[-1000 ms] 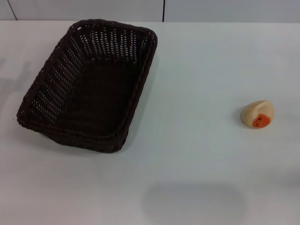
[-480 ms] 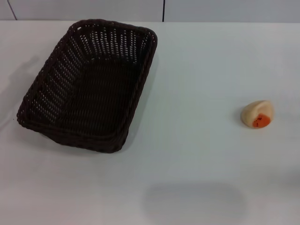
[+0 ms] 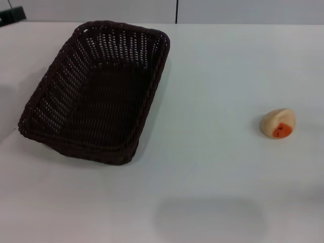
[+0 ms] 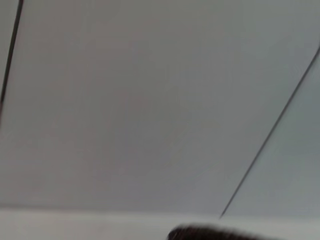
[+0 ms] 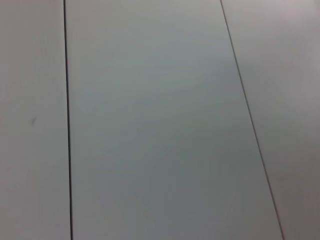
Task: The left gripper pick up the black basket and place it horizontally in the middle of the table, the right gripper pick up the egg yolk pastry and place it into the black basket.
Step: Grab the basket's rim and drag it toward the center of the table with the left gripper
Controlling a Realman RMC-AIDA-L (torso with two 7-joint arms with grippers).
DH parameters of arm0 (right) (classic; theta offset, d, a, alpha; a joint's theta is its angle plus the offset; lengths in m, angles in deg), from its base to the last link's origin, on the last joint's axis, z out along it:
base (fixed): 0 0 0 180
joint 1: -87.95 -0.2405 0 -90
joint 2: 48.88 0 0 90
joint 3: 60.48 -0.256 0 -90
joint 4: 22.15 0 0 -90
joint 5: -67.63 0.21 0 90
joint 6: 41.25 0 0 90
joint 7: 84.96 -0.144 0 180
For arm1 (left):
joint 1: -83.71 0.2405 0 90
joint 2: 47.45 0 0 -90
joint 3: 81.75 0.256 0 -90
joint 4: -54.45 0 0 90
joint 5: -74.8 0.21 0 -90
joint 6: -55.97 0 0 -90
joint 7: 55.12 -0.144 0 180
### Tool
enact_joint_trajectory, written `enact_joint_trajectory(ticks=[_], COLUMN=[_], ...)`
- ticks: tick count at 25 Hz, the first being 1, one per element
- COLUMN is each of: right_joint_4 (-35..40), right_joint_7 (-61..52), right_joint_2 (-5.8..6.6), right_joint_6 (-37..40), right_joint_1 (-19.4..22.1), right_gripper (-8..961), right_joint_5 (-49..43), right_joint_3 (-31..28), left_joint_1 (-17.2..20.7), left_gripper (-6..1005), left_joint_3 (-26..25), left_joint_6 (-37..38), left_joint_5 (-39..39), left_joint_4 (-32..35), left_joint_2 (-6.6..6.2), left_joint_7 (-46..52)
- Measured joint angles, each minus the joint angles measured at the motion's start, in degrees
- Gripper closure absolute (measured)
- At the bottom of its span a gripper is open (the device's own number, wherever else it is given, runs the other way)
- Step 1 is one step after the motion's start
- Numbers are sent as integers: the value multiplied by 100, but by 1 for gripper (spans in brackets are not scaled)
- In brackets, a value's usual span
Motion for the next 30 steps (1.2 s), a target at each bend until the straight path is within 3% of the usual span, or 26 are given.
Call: enact_joint_trajectory(ticks=[1, 3, 4, 5, 7, 8, 13, 30], right_joint_4=[0, 1, 1, 1, 0, 0, 30, 69], right_joint_7=[0, 0, 0, 0, 0, 0, 0, 0], right_joint_2=[0, 1, 2, 2, 2, 2, 2, 13], right_joint_6=[0, 1, 0, 0, 1, 1, 1, 0], right_joint_1=[0, 0, 1, 1, 0, 0, 4, -64], right_gripper=[259, 259, 259, 259, 259, 259, 259, 259], right_joint_5=[0, -1, -1, -1, -3, -4, 12, 53], right_joint_3=[0, 7, 9, 9, 9, 9, 9, 9], left_joint_1=[0, -228, -228, -380, -438, -560, -708, -816], left_gripper=[193, 193, 193, 193, 193, 193, 194, 198], left_joint_3=[0, 280, 280, 500, 614, 849, 1419, 1858], left_joint_6=[0, 0, 0, 2, 2, 2, -48, -383], left_joint_5=[0, 1016, 1016, 1651, 1911, 2444, 3237, 3297], left_joint_4=[0, -131, -131, -151, -156, -170, -281, -176], left_joint_2=[0, 1, 1, 6, 8, 10, 20, 20], left_joint_7=[0, 447, 447, 726, 849, 1093, 1486, 1799])
